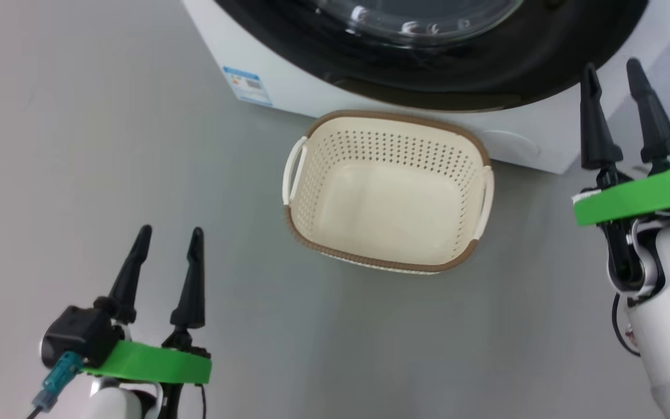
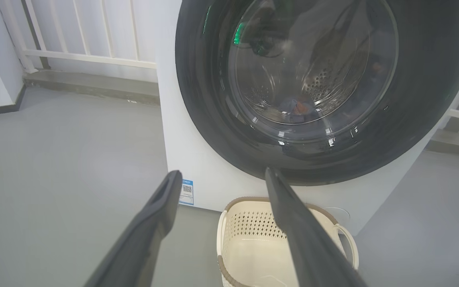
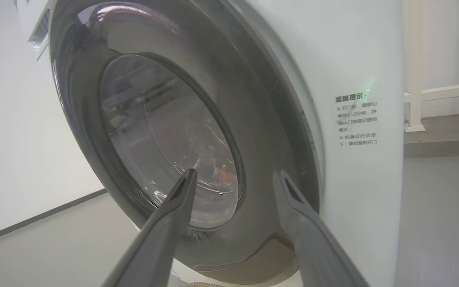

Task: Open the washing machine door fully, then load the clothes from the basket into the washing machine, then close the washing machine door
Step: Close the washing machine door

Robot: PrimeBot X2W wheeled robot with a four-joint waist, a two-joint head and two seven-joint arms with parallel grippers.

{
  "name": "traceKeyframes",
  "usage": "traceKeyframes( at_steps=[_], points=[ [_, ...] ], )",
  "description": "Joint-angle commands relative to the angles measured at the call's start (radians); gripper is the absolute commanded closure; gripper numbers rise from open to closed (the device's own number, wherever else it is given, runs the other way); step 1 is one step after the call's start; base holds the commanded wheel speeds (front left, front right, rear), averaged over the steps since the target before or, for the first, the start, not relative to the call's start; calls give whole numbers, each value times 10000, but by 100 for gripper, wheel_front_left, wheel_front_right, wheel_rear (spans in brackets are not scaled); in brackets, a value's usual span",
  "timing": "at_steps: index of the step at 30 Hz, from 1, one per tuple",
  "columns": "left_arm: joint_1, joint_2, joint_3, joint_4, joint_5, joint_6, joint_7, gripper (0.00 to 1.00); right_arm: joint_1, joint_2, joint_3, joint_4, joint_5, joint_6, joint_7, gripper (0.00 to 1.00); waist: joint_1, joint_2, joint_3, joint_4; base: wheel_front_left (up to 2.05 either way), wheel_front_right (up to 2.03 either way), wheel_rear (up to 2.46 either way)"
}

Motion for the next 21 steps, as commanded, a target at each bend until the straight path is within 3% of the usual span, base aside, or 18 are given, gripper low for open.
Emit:
traceKeyframes(
  at_steps=[1, 21],
  points=[
    [112, 381, 384, -106, 140, 6, -65, 0, 345, 165, 41, -346, 34, 0, -49, 0, 2, 0, -436, -451, 0, 0, 0],
    [788, 1334, 1089, 155, 89, 6, -65, 0, 2438, 468, -403, -1078, 78, 0, -49, 0, 2, 0, -1686, -2580, 0, 0, 0]
  ],
)
